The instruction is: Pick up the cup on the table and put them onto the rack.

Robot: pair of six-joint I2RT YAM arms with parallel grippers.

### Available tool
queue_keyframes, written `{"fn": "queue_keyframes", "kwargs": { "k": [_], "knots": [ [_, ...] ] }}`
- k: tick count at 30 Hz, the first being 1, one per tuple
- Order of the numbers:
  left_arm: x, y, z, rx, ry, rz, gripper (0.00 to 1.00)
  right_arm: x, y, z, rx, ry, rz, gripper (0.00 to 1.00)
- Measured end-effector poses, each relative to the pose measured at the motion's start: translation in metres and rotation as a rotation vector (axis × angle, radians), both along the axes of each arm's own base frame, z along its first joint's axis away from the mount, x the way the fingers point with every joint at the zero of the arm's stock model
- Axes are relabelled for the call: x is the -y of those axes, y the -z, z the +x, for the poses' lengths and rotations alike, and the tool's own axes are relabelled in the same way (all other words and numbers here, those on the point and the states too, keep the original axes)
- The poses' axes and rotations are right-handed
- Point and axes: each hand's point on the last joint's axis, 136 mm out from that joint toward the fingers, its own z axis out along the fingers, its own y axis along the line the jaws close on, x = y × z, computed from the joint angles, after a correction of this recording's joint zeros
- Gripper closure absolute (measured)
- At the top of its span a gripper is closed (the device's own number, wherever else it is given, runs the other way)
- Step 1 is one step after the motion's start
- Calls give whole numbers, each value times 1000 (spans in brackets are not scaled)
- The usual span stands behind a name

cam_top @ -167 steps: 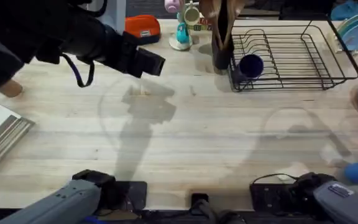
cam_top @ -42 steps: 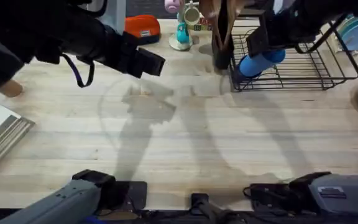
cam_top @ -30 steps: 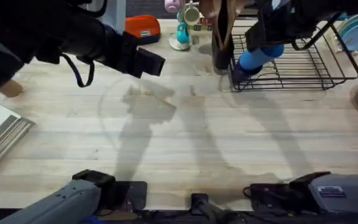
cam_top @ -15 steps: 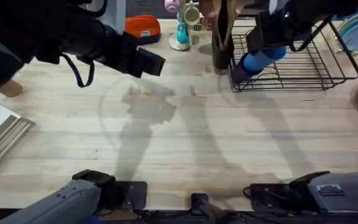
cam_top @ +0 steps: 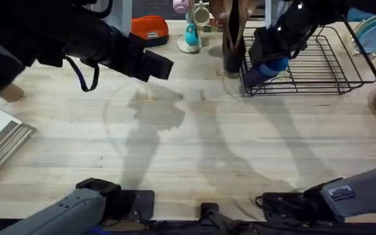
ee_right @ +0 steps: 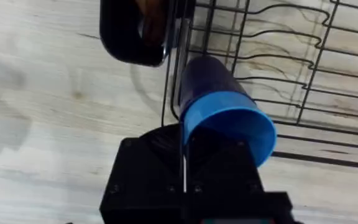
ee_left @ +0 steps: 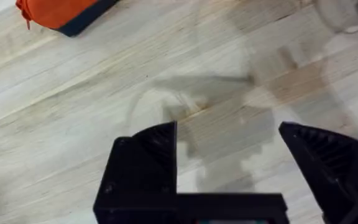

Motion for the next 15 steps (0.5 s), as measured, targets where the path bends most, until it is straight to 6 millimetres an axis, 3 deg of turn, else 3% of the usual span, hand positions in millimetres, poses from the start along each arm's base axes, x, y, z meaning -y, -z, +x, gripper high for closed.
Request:
{"fn": "queue_keyframes", "kwargs": {
  "k": [15],
  "knots": [
    [0,0,0,0,0,0,8,0,0,-1,-2,-6,-4,807]
  ]
}}
